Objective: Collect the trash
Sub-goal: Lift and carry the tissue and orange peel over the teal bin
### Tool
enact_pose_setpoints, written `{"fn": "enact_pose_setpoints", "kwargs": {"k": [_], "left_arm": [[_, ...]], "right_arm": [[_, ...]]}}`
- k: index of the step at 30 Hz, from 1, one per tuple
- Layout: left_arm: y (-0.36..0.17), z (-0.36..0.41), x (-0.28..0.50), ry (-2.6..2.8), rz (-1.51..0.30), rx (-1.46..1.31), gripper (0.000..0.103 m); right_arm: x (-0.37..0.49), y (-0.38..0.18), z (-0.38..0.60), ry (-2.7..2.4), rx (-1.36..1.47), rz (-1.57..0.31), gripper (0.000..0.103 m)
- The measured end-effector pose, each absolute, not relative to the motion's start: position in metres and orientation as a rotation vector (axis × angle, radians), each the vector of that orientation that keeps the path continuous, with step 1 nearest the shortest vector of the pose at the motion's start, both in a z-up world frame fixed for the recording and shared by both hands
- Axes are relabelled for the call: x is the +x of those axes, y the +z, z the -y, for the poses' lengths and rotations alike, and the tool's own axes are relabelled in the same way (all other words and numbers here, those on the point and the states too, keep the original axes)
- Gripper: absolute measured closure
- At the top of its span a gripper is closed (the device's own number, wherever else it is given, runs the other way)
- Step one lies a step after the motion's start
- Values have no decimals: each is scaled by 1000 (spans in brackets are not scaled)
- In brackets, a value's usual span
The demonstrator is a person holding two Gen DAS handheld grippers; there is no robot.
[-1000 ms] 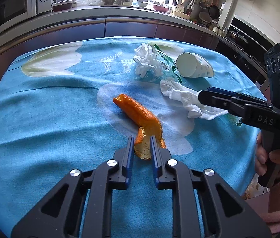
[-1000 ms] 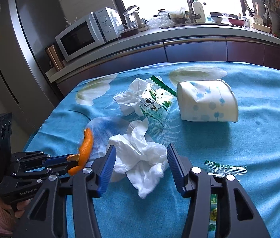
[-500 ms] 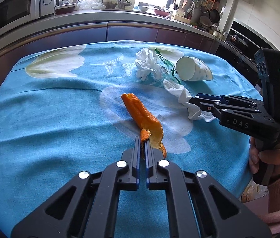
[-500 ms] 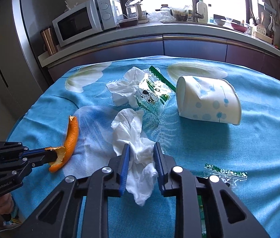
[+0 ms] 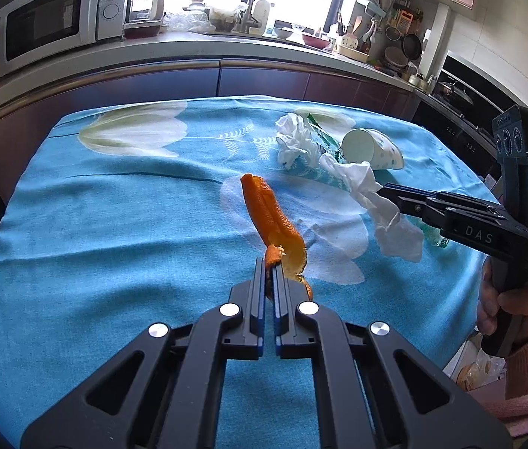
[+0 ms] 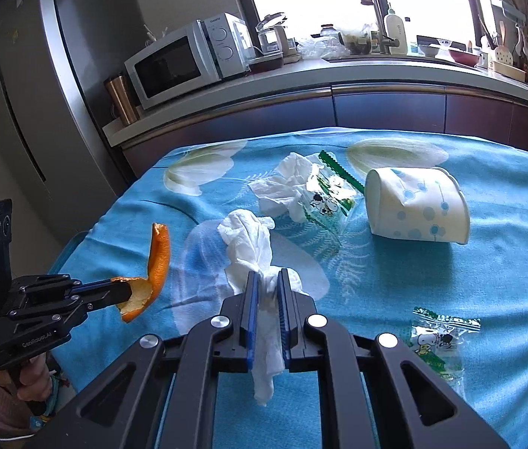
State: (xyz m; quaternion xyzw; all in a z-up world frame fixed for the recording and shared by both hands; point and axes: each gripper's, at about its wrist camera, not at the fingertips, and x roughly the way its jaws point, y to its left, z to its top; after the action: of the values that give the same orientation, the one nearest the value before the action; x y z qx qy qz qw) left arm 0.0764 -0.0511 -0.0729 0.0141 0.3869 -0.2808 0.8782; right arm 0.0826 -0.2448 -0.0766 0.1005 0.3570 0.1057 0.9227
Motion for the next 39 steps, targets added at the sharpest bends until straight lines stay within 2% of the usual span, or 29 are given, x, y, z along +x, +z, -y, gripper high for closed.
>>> {"fn": "enact_pose_setpoints", "kwargs": {"k": [19,39], "left_arm": [[-55,-16,54,-464,-760,-27,99],[-39,-124,34,-248,-707,-127,99]], "right_arm": [[89,-59,180,456,275,-696,94],[120,-49,85,663,233,-714,94]]}}
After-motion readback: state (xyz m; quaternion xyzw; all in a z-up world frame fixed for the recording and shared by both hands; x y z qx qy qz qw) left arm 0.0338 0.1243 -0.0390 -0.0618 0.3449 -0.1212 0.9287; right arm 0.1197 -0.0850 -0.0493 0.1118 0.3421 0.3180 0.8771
